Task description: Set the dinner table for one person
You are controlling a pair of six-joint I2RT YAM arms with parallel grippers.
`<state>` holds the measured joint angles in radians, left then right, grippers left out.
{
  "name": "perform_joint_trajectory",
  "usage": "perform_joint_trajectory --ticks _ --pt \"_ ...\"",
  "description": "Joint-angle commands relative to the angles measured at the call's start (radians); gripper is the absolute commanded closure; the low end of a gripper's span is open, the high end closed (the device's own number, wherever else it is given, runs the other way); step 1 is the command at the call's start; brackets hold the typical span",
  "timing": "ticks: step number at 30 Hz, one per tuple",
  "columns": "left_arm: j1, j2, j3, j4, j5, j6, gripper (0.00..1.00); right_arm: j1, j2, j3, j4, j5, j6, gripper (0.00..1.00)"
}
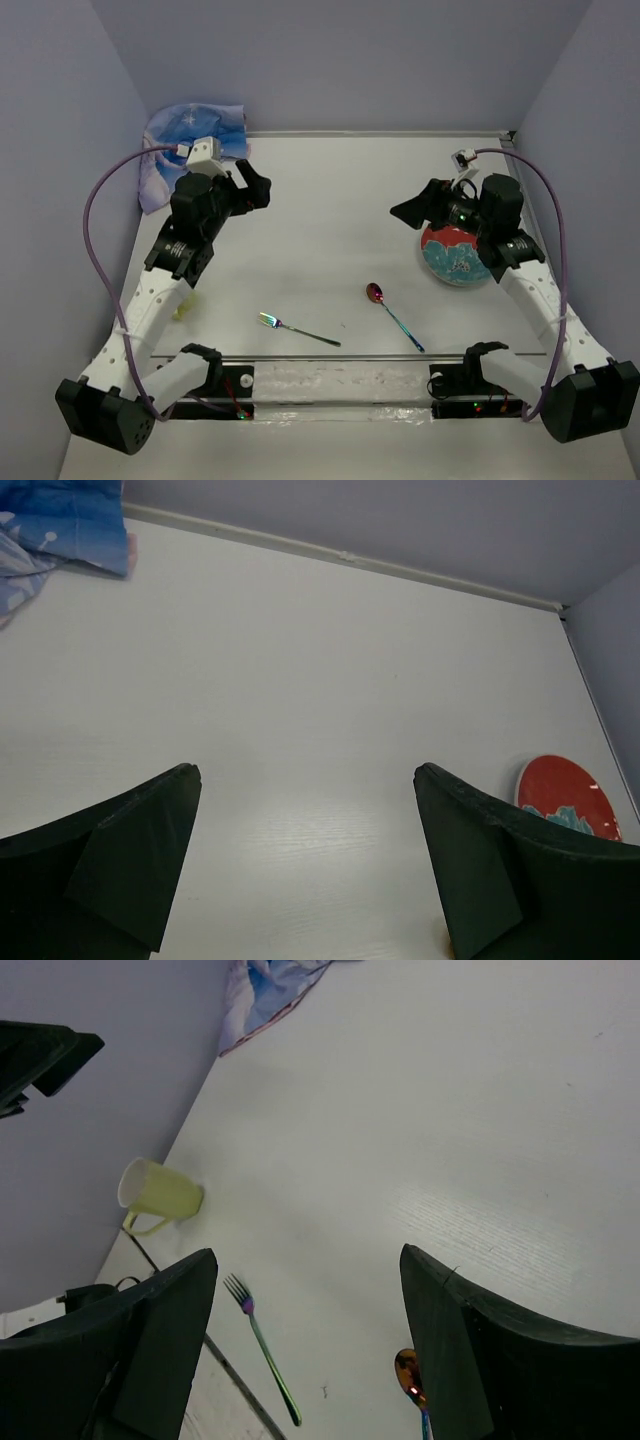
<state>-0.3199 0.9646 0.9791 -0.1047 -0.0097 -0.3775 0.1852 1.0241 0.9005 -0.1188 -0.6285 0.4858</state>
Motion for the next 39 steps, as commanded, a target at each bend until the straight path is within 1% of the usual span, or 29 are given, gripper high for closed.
perform_joint_trajectory --ticks 1,4,7,12,13,14,15,17,18,19,22,23,25,26,30,31,34,37,39 --pt "0.024 0.084 0.089 -0.023 -0.045 0.04 0.01 0.02 0.028 0.008 0.059 0.044 -0.024 0.21" --pt "0.06 0.112 0.108 -0.015 -0.033 0.054 0.01 0.042 0.042 0.006 0.067 0.052 -0.024 0.21" --pt "0.137 0.184 0.15 -0.007 -0.065 0.042 0.01 0.071 0.056 -0.005 0.085 0.061 -0.021 0.21" --pt "0.241 0.325 0.211 0.02 -0.217 0.041 0.01 0.109 0.088 -0.012 0.103 0.085 -0.021 0.21" --pt "0.257 0.382 0.236 0.025 -0.217 0.046 0.02 0.12 0.091 -0.015 0.107 0.087 -0.023 0.21" --pt "0.272 0.408 0.25 0.025 -0.214 0.058 0.11 0.129 0.094 -0.023 0.108 0.09 -0.023 0.21" --pt "0.298 0.463 0.277 0.026 -0.22 0.061 0.16 0.129 0.093 -0.026 0.107 0.093 -0.024 0.21" --pt "0.312 0.515 0.303 0.026 -0.22 0.068 0.24 0.14 0.094 -0.032 0.108 0.098 -0.026 0.21" --pt "0.346 0.54 0.315 0.025 -0.228 0.071 0.25 0.149 0.094 -0.043 0.107 0.101 -0.026 0.21" --pt "0.357 0.565 0.328 0.025 -0.24 0.072 0.25 0.149 0.097 -0.046 0.137 0.104 -0.027 0.21" --pt "0.4 0.676 0.375 0.03 -0.266 0.084 0.27 0.158 0.117 -0.046 0.143 0.104 -0.033 0.21" --pt "0.419 0.7 0.404 0.027 -0.263 0.084 0.3 0.158 0.122 -0.046 0.143 0.104 -0.033 0.21" --pt "0.438 0.773 0.435 0.022 -0.262 0.08 0.33 0.168 0.125 -0.049 0.148 0.107 -0.035 0.21" --pt "0.458 0.796 0.472 0.007 -0.254 0.074 0.34 0.168 0.129 -0.051 0.149 0.107 -0.035 0.21" --pt "0.502 0.905 0.53 -0.013 -0.233 0.049 0.35 0.188 0.14 -0.052 0.151 0.115 -0.041 0.22" --pt "0.51 0.905 0.539 -0.019 -0.234 0.046 0.35 0.188 0.143 -0.052 0.151 0.116 -0.041 0.22" --pt "0.53 0.973 0.563 -0.039 -0.26 0.045 0.37 0.198 0.154 -0.048 0.15 0.121 -0.042 0.22" --pt "0.536 0.991 0.544 -0.033 -0.32 0.051 0.38 0.207 0.165 -0.048 0.151 0.122 -0.047 0.22" --pt "0.541 1.002 0.532 -0.024 -0.337 0.054 0.37 0.207 0.168 -0.046 0.151 0.125 -0.049 0.22"
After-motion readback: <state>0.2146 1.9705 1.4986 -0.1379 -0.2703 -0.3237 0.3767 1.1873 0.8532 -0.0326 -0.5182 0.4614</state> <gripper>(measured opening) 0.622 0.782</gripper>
